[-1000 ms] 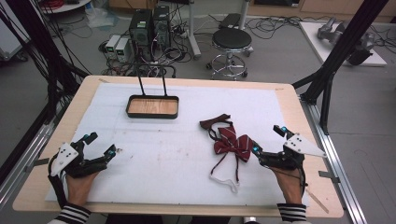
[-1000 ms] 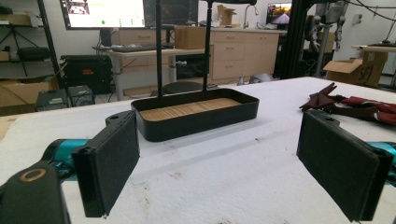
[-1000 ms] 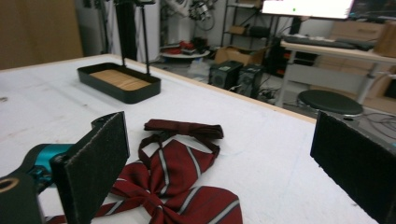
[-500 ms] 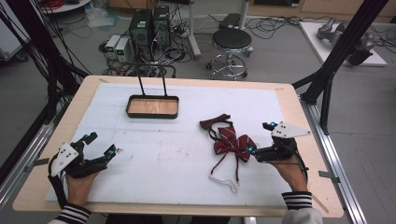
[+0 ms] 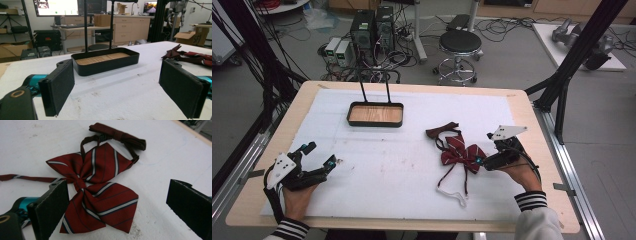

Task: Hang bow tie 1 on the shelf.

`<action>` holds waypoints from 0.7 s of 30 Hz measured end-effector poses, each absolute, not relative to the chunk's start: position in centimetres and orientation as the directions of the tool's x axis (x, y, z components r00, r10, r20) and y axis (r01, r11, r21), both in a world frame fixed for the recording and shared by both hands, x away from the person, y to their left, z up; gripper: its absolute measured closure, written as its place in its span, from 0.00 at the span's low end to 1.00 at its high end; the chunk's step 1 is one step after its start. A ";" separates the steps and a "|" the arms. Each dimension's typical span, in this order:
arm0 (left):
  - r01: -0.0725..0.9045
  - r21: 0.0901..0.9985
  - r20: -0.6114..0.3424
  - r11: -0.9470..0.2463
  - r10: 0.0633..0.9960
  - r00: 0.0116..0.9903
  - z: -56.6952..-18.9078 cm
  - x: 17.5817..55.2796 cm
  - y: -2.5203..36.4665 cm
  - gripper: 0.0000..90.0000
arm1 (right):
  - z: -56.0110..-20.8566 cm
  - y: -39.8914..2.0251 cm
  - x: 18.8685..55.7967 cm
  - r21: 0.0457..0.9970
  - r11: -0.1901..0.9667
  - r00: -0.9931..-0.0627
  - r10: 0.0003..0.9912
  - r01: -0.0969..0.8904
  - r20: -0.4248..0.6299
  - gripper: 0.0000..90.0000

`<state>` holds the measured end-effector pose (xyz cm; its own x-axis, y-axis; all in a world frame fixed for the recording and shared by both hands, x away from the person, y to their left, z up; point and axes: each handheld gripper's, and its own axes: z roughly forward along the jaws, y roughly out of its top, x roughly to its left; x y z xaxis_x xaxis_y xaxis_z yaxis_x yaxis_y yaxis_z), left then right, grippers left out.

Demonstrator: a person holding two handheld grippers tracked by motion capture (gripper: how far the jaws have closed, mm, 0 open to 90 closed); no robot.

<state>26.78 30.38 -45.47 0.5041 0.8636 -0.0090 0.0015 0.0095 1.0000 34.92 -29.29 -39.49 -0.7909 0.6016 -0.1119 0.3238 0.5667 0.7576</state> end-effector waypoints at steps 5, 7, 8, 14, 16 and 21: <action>0.002 1.000 -0.006 0.006 0.864 0.504 -45.5 26.8 30.4 0.15 | -40.1 -28.9 35.3 0.733 0.596 -0.811 0.575 0.328 -0.105 0.04; 0.002 1.000 -0.006 0.006 0.864 0.504 -45.5 26.8 30.4 0.15 | -40.6 -28.5 35.5 0.696 0.637 -0.833 0.544 0.330 -0.102 0.04; 0.001 1.000 -0.006 0.006 0.864 0.504 -45.5 26.8 30.4 0.15 | -40.6 -28.5 35.5 0.696 0.637 -0.833 0.544 0.330 -0.102 0.04; 0.000 1.000 -0.005 0.005 0.864 0.503 -45.5 26.8 30.4 0.15 | -41.5 -27.6 35.8 0.640 0.698 -0.869 0.485 0.321 -0.094 0.05; 0.000 1.000 -0.005 0.006 0.864 0.503 -45.5 26.8 30.4 0.15 | -41.7 -27.5 35.9 0.627 0.708 -0.874 0.478 0.324 -0.088 0.05; 0.000 1.000 -0.005 0.006 0.864 0.503 -45.5 26.8 30.4 0.15 | -42.2 -27.3 36.1 0.603 0.726 -0.887 0.458 0.332 -0.062 0.07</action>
